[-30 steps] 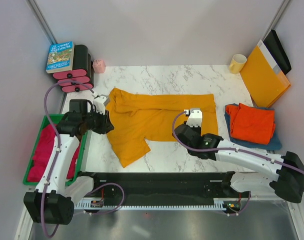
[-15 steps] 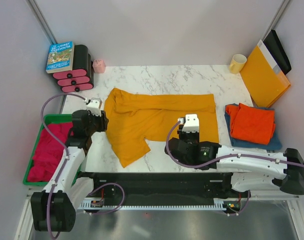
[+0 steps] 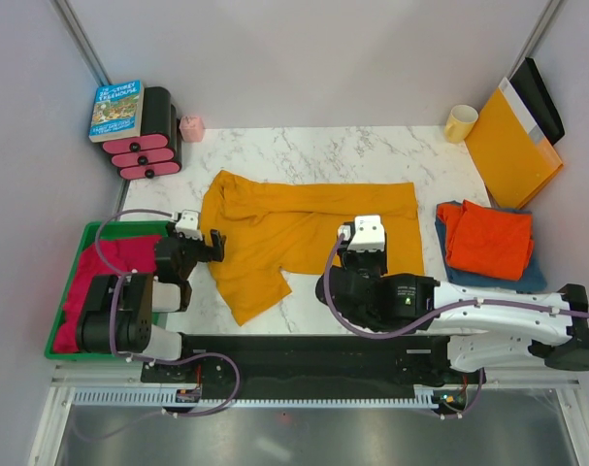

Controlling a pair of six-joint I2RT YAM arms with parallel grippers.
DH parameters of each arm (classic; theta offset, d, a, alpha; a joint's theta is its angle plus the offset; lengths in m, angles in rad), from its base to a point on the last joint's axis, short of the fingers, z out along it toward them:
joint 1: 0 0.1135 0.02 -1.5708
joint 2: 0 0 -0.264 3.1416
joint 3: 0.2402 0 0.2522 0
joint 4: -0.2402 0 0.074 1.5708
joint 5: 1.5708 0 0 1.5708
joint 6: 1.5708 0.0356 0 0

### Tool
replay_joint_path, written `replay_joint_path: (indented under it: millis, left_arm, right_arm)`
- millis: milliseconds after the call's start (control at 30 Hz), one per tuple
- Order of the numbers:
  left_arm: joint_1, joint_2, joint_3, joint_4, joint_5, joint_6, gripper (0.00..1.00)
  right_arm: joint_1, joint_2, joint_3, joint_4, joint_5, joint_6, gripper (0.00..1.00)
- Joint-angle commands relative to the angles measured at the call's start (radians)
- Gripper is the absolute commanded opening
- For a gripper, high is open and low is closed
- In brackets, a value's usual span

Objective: Fold and stack the t-shirts
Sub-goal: Grap the side of the flattened tshirt closest away from the robot with both arms

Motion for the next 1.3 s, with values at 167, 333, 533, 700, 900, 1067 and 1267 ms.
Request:
replay_joint_path:
  millis: [167, 333, 533, 700, 900, 1067, 1267]
  left_arm:
    - [-0.026, 0.018, 0.017, 0.172, -0.032, -0.006, 1.00]
    - [-0.024, 0.017, 0.036, 0.130, -0.104, -0.032, 1.00]
    - [-0.026, 0.017, 0.034, 0.129, -0.104, -0.031, 1.00]
    - [-0.026, 0.017, 0.034, 0.129, -0.106, -0.032, 1.00]
    - [-0.026, 0.015, 0.034, 0.127, -0.103, -0.032, 1.00]
    - [-0.026, 0.017, 0.034, 0.129, -0.103, -0.032, 0.99]
    - [-0.027, 0.017, 0.036, 0.126, -0.103, -0.034, 1.00]
  right_arm:
    - [0.011, -0.035, -0.027, 0.013, 0.144, 0.023, 0.53]
    - [-0.006, -0.033, -0.105, 0.016, 0.161, 0.040, 0.64]
    - [-0.026, 0.001, -0.201, 0.013, 0.259, 0.217, 0.74]
    - [-0.080, 0.011, -0.220, 0.019, 0.134, 0.311, 0.76]
    - [-0.085, -0.092, -0.312, 0.500, -0.290, -0.213, 0.81]
    - [-0.107, -0.147, -0.303, 0.631, -0.434, -0.319, 0.83]
    - [-0.112, -0.147, -0.275, 0.548, -0.445, -0.373, 0.83]
